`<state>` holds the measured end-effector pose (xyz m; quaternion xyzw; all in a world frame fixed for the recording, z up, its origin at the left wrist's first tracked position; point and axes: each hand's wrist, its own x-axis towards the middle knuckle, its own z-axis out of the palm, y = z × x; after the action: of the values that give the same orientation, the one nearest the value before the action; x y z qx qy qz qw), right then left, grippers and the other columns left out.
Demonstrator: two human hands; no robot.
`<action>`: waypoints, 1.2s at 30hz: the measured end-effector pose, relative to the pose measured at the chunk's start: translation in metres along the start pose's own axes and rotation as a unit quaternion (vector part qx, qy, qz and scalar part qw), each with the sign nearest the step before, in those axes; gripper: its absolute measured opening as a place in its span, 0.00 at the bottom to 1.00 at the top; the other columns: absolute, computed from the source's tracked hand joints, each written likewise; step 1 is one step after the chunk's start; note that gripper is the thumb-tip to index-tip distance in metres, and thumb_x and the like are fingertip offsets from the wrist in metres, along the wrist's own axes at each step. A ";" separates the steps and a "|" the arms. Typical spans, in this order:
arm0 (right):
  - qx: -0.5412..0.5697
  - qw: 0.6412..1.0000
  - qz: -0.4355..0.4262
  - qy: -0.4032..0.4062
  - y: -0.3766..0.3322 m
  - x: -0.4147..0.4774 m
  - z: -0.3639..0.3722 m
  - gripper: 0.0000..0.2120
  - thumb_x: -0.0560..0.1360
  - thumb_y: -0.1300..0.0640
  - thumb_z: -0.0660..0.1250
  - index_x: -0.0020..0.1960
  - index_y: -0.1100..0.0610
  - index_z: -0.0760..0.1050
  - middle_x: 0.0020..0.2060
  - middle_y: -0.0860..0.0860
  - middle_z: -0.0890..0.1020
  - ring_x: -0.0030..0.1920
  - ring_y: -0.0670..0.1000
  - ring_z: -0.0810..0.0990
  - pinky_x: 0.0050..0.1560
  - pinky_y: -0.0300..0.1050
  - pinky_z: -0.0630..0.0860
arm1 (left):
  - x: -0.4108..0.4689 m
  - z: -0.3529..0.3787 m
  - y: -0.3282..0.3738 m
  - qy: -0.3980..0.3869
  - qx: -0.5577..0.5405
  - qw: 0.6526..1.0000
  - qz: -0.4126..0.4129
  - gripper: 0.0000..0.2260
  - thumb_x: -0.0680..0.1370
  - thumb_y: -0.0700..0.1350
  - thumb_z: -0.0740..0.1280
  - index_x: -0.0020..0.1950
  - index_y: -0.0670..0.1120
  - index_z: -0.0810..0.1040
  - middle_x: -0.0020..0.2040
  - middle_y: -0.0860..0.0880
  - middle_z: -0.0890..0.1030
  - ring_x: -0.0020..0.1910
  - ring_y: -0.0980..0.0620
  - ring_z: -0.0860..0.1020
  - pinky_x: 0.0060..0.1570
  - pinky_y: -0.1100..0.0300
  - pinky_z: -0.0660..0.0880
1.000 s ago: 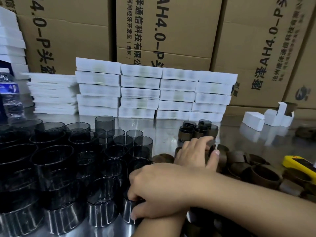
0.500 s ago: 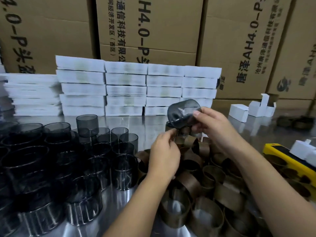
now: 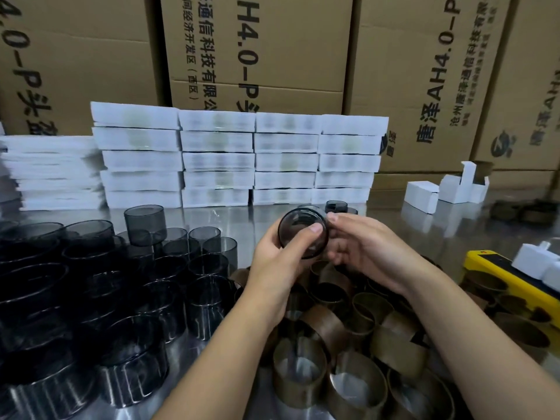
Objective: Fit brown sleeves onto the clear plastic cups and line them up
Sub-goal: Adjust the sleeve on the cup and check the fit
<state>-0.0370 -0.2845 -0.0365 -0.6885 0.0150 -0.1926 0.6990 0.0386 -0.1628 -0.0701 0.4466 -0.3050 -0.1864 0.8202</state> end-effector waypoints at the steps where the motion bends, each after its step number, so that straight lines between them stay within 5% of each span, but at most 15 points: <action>1: -0.086 0.995 -0.015 0.038 0.000 -0.001 -0.001 0.17 0.67 0.40 0.66 0.45 0.53 0.80 0.36 0.47 0.80 0.28 0.44 0.75 0.28 0.34 0.70 | 0.000 0.000 0.001 0.009 -0.012 1.000 -0.002 0.18 0.67 0.45 0.74 0.54 0.41 0.79 0.48 0.45 0.85 0.47 0.50 0.84 0.45 0.58 0.80; 4: -0.372 0.921 -0.051 0.104 0.002 -0.005 -0.008 0.26 0.60 0.28 0.65 0.48 0.45 0.78 0.36 0.40 0.81 0.32 0.37 0.77 0.33 0.29 0.71 | 0.001 0.000 0.004 0.075 -0.061 0.995 -0.004 0.28 0.62 0.43 0.80 0.57 0.41 0.74 0.46 0.45 0.83 0.42 0.53 0.84 0.45 0.57 0.80; 7: -0.510 0.860 -0.022 0.019 0.004 -0.012 -0.013 0.21 0.58 0.31 0.71 0.46 0.41 0.76 0.36 0.36 0.80 0.34 0.33 0.75 0.34 0.27 0.69 | 0.004 -0.001 0.007 0.132 -0.128 0.983 0.002 0.18 0.67 0.41 0.77 0.52 0.44 0.73 0.42 0.48 0.82 0.47 0.47 0.83 0.42 0.58 0.81; 9: -0.559 0.829 -0.002 -0.004 0.006 -0.014 -0.014 0.20 0.57 0.32 0.71 0.46 0.37 0.74 0.38 0.36 0.80 0.38 0.31 0.74 0.36 0.29 0.67 | 0.004 -0.003 0.008 0.147 -0.174 0.974 -0.006 0.14 0.72 0.41 0.73 0.54 0.42 0.73 0.43 0.46 0.82 0.52 0.40 0.82 0.38 0.61 0.80; 13: -0.560 0.828 0.014 -0.001 0.004 -0.015 -0.021 0.17 0.64 0.42 0.75 0.50 0.36 0.73 0.42 0.37 0.79 0.42 0.32 0.74 0.38 0.28 0.68 | 0.002 -0.004 0.010 0.147 -0.192 0.970 -0.034 0.26 0.74 0.46 0.71 0.70 0.44 0.67 0.52 0.39 0.80 0.46 0.40 0.84 0.34 0.61 0.80; 17: -0.584 0.810 0.052 -0.023 0.004 -0.017 -0.025 0.19 0.64 0.44 0.75 0.53 0.38 0.73 0.43 0.38 0.78 0.44 0.36 0.75 0.39 0.30 0.69 | 0.004 -0.007 0.009 0.172 -0.193 0.966 -0.019 0.25 0.74 0.48 0.71 0.69 0.44 0.68 0.53 0.39 0.79 0.43 0.44 0.85 0.38 0.60 0.81; 20: -0.574 0.818 0.046 -0.017 0.003 -0.016 -0.024 0.16 0.66 0.46 0.73 0.51 0.38 0.73 0.42 0.40 0.79 0.41 0.37 0.77 0.38 0.30 0.71 | 0.005 -0.007 0.008 0.180 -0.190 0.965 -0.012 0.22 0.75 0.47 0.71 0.66 0.44 0.71 0.52 0.42 0.78 0.41 0.48 0.85 0.43 0.59 0.82; 24: -0.520 0.852 -0.009 0.063 0.001 -0.015 -0.026 0.06 0.68 0.48 0.71 0.44 0.42 0.77 0.39 0.40 0.80 0.40 0.35 0.77 0.36 0.26 0.70 | 0.006 -0.008 0.003 0.177 -0.125 0.976 -0.017 0.12 0.74 0.42 0.72 0.54 0.42 0.74 0.49 0.46 0.78 0.48 0.47 0.81 0.36 0.60 0.81; 29: -0.406 0.902 -0.055 0.137 0.000 -0.014 -0.023 0.04 0.69 0.47 0.72 0.39 0.47 0.81 0.30 0.39 0.81 0.30 0.35 0.77 0.30 0.25 0.68 | 0.005 -0.008 0.005 0.169 -0.093 0.981 -0.019 0.11 0.73 0.41 0.73 0.52 0.42 0.74 0.38 0.51 0.83 0.38 0.54 0.83 0.37 0.59 0.82; 31: -0.374 0.911 -0.065 0.160 0.000 -0.014 -0.022 0.06 0.69 0.46 0.71 0.39 0.47 0.81 0.29 0.39 0.81 0.28 0.36 0.75 0.29 0.26 0.67 | 0.004 -0.006 0.008 0.176 -0.103 0.979 -0.011 0.16 0.73 0.43 0.73 0.57 0.43 0.73 0.44 0.49 0.82 0.34 0.57 0.83 0.35 0.59 0.82; 36: -0.189 0.964 -0.061 0.178 -0.004 -0.015 -0.012 0.08 0.73 0.51 0.70 0.43 0.57 0.79 0.34 0.50 0.84 0.25 0.46 0.71 0.27 0.38 0.71 | 0.001 -0.004 0.009 0.153 -0.065 0.986 0.006 0.42 0.55 0.61 0.74 0.68 0.52 0.70 0.54 0.48 0.79 0.45 0.51 0.84 0.37 0.60 0.80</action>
<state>-0.0550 -0.2912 -0.0371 -0.7621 0.1337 -0.3479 0.5294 0.0426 -0.1561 -0.0642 0.4136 -0.1655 -0.1308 0.8857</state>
